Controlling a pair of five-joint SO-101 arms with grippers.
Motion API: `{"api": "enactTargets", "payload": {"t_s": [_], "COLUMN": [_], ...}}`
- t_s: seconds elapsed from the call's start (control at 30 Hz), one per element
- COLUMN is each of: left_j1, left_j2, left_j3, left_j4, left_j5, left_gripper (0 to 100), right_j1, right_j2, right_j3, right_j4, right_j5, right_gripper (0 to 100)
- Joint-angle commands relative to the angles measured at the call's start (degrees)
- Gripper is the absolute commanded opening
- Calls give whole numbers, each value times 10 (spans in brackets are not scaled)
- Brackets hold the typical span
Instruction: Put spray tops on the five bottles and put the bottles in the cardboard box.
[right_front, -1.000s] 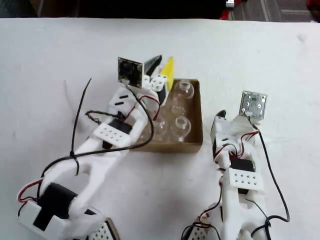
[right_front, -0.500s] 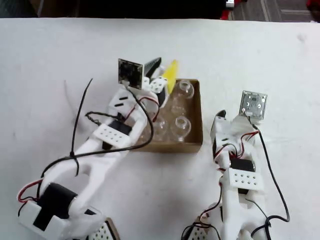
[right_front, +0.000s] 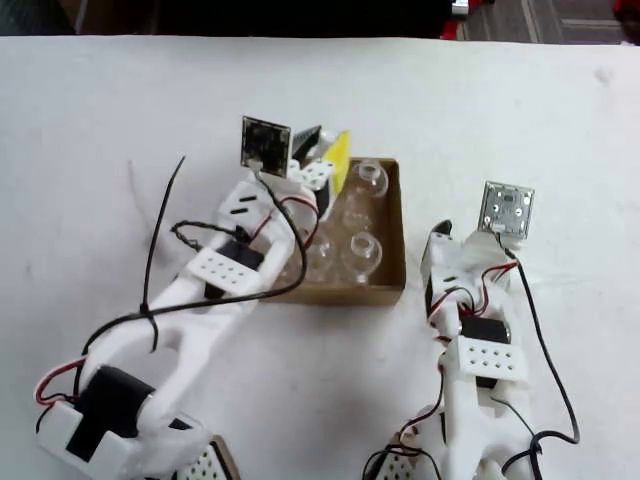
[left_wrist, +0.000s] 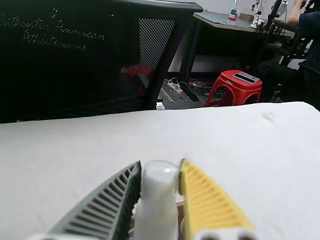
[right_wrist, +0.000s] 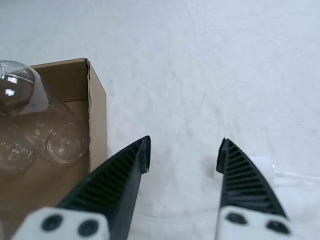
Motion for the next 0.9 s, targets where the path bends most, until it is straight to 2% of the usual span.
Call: {"api": "enactTargets", "payload": {"t_s": [0.0,0.37,0.5,0.57,0.67,0.87], "left_j1": [0,6,16,26,36,19], "left_j2": [-7,-10,-51,-76,-91,-55], "left_j3": [-7,4,73,115,144,135], "left_j4": [0,-4,-100,-147,-154,-176], "left_j5": [-2,-3,-8,-46,-102,-105], "left_gripper": [29,24,24,24,24,24], "right_j1": [5,5,5,5,5,5], "right_j2": [-1,-2,-2,-2,-2,0], "right_j3": [-6,-6,-6,-6,-6,-6], "right_j4": [-13,-13,-13,-13,-13,-11], "right_j5": [7,7,7,7,7,7], "right_gripper": [198,198,198,198,198,198]}}
